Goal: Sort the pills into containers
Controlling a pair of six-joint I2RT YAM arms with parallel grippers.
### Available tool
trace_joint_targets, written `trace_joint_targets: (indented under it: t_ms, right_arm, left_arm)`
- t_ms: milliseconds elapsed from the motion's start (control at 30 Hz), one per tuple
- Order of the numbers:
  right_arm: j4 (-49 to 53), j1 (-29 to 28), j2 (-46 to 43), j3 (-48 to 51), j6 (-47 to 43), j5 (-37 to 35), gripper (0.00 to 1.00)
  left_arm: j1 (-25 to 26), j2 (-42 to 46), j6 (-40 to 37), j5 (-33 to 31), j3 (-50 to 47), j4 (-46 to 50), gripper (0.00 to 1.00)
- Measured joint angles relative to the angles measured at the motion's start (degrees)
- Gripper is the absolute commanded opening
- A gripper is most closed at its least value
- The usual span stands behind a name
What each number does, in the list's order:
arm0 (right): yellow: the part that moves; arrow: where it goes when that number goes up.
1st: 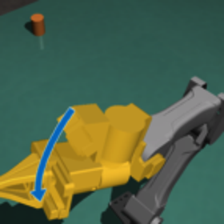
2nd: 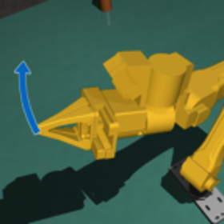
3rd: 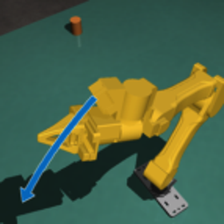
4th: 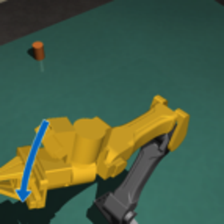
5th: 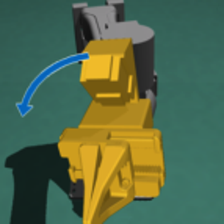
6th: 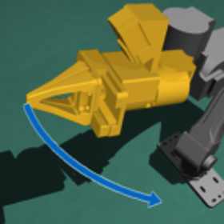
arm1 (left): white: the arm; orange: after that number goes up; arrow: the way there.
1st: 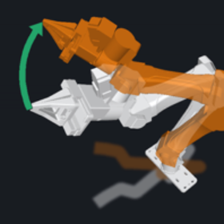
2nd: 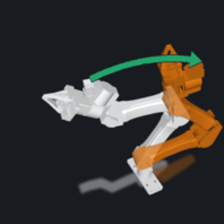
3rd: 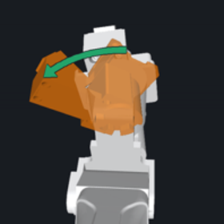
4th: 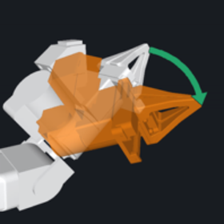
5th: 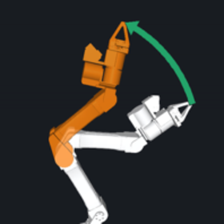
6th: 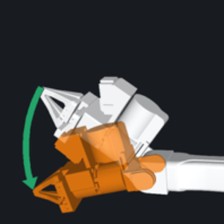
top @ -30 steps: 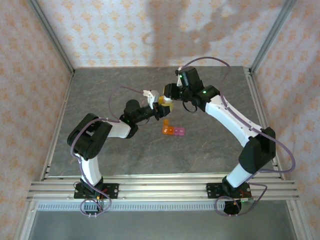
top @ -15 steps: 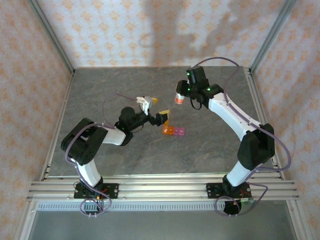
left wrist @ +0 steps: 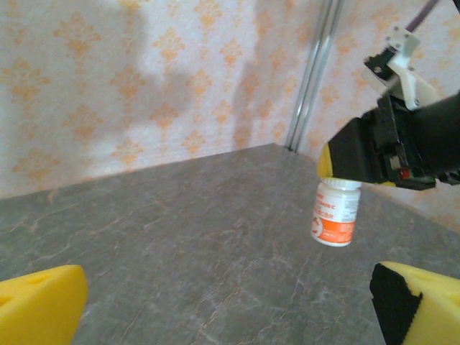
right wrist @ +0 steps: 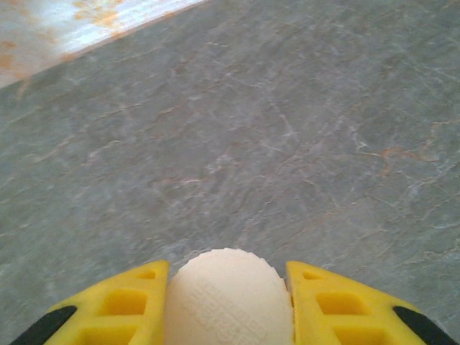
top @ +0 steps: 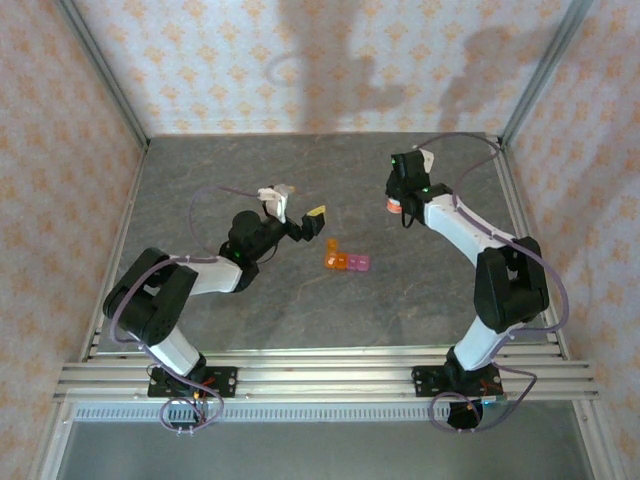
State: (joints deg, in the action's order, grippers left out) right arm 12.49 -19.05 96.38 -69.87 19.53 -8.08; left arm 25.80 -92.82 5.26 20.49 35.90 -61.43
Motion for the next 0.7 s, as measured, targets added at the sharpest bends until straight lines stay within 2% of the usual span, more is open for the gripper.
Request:
trace_joint_targets:
  t_ms: [200,400,467,600,700]
  right_arm:
    - [-6.62,-0.02,1.11,7.10,0.90,-5.14,0.26]
    - [-10.88,-0.02,2.08,11.74,3.10,-6.45,0.36]
    - [-11.87,-0.02,2.32,11.82,3.93,-6.54,0.44]
    - [-12.68,-0.02,2.51,12.55,4.92,-6.54,0.65]
    - [-12.63,-0.02,2.51,12.90,5.03,-6.32,0.74]
  left_arm:
    - [0.00,3.67,-1.46,-3.30,4.85,14.29,1.00]
    - [0.00,5.92,-3.45,-6.62,10.32,26.73,1.00]
    - [0.00,6.05,-3.41,-7.74,10.93,29.44,1.00]
    - [0.02,6.05,-2.01,-10.40,11.34,33.68,1.00]
    - [0.00,6.03,-0.59,-11.85,11.96,36.79,1.00]
